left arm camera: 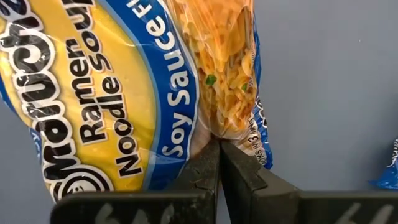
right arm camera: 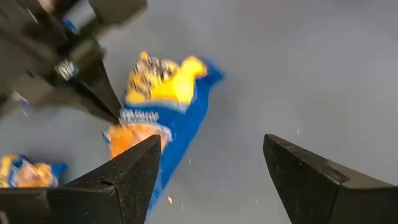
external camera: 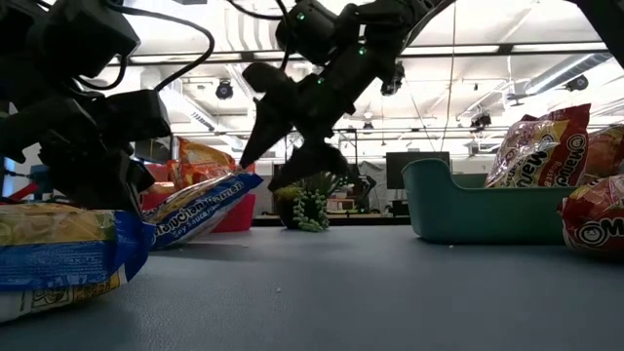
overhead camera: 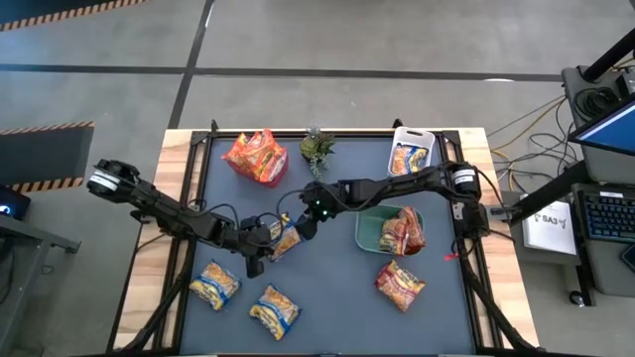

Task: Sort Maruchan noodles
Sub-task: Put the blue noodle pack into the white bin

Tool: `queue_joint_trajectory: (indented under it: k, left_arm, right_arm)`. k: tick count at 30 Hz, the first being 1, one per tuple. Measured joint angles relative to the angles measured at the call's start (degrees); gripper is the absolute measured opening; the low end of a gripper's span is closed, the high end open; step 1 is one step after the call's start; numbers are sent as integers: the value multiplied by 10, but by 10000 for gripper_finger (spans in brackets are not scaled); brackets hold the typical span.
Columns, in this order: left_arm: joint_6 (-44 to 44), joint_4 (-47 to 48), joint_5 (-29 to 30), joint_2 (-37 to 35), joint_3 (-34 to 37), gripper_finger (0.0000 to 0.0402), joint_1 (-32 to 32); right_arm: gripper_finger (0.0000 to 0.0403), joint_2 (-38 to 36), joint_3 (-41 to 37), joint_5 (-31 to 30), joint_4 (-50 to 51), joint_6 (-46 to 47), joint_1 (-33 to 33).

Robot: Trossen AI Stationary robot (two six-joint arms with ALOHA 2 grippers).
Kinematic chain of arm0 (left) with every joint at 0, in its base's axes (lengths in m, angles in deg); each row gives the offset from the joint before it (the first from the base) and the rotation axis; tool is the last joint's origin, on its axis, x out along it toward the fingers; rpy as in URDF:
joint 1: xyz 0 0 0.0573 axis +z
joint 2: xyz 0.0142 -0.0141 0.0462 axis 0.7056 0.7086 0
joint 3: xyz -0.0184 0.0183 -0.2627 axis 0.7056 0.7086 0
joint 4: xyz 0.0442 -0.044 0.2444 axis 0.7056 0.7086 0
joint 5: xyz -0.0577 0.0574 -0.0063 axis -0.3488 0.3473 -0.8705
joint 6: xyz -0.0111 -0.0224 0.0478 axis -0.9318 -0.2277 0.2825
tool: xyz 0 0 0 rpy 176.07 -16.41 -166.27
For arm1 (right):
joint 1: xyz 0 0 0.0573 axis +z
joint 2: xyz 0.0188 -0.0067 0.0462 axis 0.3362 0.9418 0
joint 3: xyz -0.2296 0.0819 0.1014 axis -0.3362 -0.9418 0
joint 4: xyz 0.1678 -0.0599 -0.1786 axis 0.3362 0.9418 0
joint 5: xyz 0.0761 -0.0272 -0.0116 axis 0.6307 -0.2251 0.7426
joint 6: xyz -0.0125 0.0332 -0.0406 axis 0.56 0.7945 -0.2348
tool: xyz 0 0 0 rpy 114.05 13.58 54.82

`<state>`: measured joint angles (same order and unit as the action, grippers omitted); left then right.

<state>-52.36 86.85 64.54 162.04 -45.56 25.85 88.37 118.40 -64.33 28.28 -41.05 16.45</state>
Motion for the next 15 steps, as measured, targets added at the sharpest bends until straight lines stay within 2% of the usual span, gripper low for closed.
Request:
queue_joint_trajectory:
  k: [9, 15]
  left_arm:
    - [-1, -4, 5, 0, 0, 0, 0]
    - [-1, -6, 17, 1, 1, 0, 0]
  right_arm:
    - [270, 0, 1, 6, -8, 17, -2]
    - [271, 12, 0, 34, -56, 32, 3]
